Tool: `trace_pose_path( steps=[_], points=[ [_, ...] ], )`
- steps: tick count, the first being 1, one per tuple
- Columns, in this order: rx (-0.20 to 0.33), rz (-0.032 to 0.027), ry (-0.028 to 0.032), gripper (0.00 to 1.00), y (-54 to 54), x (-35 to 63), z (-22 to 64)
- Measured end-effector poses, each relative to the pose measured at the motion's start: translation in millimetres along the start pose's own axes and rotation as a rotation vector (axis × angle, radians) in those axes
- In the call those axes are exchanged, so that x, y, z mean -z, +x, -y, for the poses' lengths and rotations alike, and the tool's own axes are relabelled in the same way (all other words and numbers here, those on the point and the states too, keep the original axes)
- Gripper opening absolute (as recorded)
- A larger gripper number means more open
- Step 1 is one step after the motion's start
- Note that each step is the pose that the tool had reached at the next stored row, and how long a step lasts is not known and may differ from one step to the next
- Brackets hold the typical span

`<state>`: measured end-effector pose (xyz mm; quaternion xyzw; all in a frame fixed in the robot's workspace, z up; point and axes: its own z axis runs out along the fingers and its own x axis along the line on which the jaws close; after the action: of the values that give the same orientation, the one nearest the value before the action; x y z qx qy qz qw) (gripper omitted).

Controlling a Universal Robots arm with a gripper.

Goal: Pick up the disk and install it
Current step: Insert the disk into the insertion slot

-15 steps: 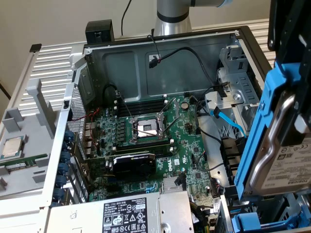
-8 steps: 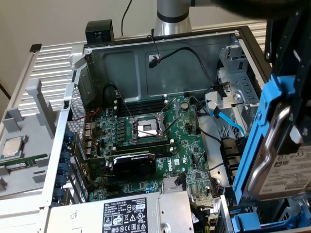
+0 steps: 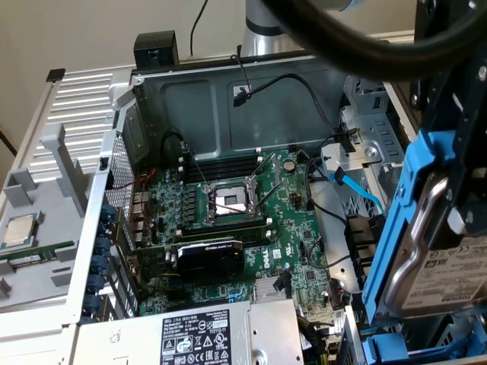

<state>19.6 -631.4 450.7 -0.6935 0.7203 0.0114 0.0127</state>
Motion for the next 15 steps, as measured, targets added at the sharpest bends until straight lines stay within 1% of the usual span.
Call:
trace_pose_path(
  steps=[6, 15],
  points=[
    [0.001, 0.0000, 0.0000, 0.37, -5.6, -3.2, -0.3],
    [0.003, 0.0003, -0.0002, 0.37, -5.7, -8.2, -0.5]
  ],
)
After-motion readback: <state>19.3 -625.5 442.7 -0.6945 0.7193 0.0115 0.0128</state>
